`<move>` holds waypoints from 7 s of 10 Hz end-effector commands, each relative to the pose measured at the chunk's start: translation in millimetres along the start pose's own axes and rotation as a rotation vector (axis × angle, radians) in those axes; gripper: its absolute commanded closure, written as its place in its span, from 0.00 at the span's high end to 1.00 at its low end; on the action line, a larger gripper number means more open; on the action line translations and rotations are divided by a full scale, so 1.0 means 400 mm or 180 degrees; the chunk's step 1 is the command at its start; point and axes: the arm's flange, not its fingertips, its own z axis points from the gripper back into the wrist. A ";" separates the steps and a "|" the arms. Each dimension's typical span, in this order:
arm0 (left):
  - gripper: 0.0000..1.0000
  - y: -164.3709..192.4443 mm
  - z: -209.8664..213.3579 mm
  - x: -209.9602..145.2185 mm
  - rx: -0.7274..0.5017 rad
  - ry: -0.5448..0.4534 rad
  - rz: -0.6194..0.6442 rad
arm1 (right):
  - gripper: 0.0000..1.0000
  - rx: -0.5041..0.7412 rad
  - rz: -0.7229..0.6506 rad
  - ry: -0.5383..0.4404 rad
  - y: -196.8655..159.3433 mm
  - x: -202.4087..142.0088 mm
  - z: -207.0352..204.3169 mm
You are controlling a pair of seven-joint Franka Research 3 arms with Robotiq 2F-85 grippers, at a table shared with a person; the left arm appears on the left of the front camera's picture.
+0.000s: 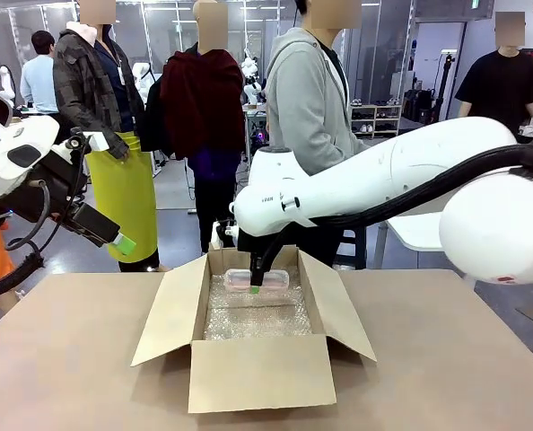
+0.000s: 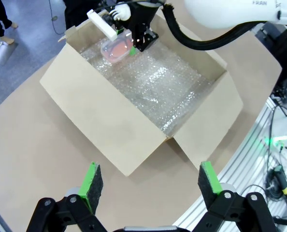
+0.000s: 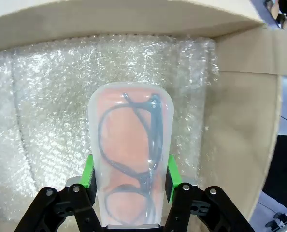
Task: Pack the glasses set securely to prepare it for shipping.
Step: Place the Glasses case inside the Package Box, then put the Glasses case from the right side of the table into the Package Box.
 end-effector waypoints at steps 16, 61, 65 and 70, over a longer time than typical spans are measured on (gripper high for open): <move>1.00 0.005 0.002 0.000 -0.0045 -0.0040 -0.0036 | 1.00 0.0356 0.0076 0.0222 -0.011 0.029 -0.033; 1.00 0.005 0.002 0.000 -0.0045 -0.0040 -0.0036 | 1.00 -0.0540 -0.3542 -0.1054 0.508 -0.708 0.666; 1.00 0.005 0.002 0.000 -0.0045 -0.0040 -0.0036 | 1.00 -0.0540 -0.3542 -0.1054 0.508 -0.708 0.666; 1.00 0.005 0.002 0.000 -0.0045 -0.0040 -0.0036 | 1.00 -0.0540 -0.3542 -0.1054 0.508 -0.708 0.666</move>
